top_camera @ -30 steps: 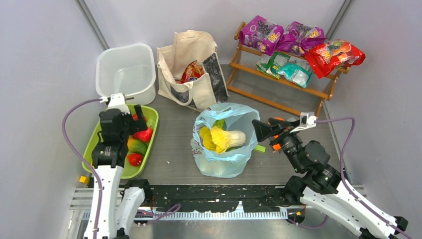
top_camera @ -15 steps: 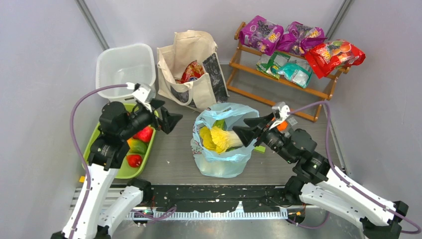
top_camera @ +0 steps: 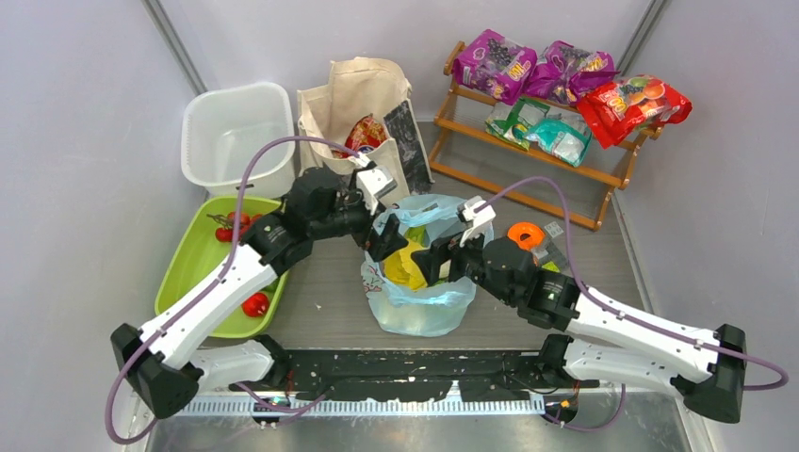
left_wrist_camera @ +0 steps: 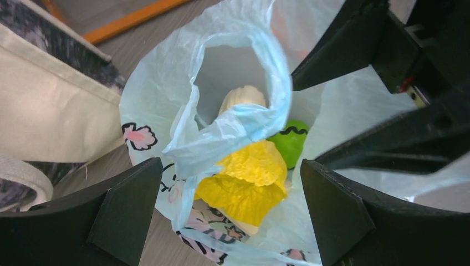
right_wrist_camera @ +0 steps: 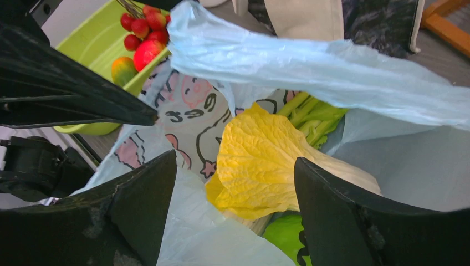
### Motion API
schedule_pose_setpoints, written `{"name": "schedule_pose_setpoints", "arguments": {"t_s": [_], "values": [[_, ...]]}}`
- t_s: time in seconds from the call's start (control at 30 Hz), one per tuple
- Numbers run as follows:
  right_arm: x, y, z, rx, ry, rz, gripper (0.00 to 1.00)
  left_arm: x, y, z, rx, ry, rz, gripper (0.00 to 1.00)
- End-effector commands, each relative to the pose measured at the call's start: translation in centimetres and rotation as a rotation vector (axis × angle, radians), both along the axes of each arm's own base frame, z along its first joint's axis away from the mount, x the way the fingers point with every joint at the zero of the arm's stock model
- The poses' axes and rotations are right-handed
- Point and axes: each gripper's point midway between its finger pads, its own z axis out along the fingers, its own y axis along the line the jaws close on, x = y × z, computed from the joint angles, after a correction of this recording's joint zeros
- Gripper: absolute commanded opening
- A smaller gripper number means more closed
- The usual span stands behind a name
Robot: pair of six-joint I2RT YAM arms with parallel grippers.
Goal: Untie the knot of the grocery bags and take out the mixed food
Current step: Pick up the fake vegetable from the takeout bag.
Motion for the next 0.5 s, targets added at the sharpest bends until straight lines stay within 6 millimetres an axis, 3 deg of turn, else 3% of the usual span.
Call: {"name": "schedule_pose_setpoints", "arguments": {"t_s": [0.0,0.1,0.3,0.37,0.4,0.47], "values": [[0.9,0.2,-1.7,-0.053,-0.014,-0.048,0.89,2.6,-0.4,0.5,0.03,-0.062,0.095,0.98],[1.1,0.6,-3.2,-0.095,-0.011,-0.048,0.91,3.1,-1.0,-0.4,0.038,-0.039,0.112,0.8],[3.0,1.5,-4.8,-0.19,-0.071,-0.076,0.96,4.0,-1.6,-1.0,0.043,-0.026,0.126,0.2],[3.6,2.2,-5.9,-0.271,-0.098,-0.055,0.98,4.2,-1.4,-1.1,0.046,-0.03,0.139,0.05],[3.9,2.4,-5.8,-0.286,-0.107,-0.053,0.99,4.3,-1.3,-1.1,0.046,-0.036,0.15,0.0],[4.2,2.9,-6.6,-0.346,-0.114,-0.027,0.99,4.5,-0.9,-1.3,0.05,-0.046,0.173,0.0]]}}
